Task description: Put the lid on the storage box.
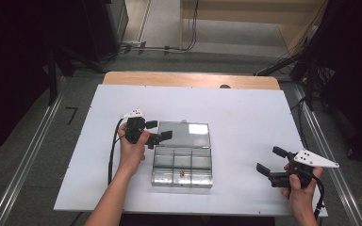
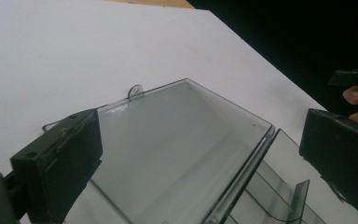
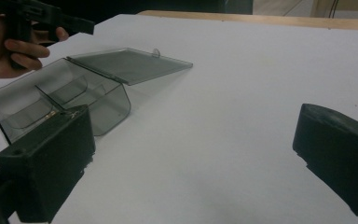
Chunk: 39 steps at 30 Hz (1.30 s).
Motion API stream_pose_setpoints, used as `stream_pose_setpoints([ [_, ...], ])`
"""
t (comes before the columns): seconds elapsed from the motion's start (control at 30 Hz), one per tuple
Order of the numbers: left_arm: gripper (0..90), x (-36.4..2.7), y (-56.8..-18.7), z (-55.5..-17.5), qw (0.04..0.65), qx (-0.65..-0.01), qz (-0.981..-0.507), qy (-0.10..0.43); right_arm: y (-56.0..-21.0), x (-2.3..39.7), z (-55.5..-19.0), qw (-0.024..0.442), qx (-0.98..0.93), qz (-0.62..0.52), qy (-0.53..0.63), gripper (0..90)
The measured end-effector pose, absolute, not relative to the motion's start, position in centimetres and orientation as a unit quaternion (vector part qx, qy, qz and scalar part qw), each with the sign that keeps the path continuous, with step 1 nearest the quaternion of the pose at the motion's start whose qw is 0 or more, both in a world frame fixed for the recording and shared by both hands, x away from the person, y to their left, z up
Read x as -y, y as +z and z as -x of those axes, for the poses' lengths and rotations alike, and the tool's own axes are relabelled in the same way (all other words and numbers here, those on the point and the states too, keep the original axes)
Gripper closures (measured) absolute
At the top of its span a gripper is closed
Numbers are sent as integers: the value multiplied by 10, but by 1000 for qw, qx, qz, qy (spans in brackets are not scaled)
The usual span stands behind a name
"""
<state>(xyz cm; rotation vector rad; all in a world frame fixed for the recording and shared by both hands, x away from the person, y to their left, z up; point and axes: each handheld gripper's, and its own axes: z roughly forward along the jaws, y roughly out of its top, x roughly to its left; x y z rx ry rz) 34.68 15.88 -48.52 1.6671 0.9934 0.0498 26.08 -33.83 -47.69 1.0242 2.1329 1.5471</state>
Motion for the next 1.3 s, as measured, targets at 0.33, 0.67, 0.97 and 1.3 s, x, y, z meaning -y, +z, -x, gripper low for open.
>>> stream_pose_setpoints([
  [0.33, 0, -165, -495, -352, 556, -444, -702, 1, -464, 309, -269, 140, -753, -345, 542, 0],
  [0.67, 0, -165, -501, -352, 545, -452, -706, -5, -451, 281, -281, 131, -758, -332, 545, 0],
  [0.97, 0, -163, -504, -351, 541, -452, -709, -11, -440, 260, -292, 125, -765, -321, 545, 0],
  [1.3, 0, -164, -507, -349, 536, -459, -708, -16, -441, 231, -310, 101, -777, -317, 534, 0],
])
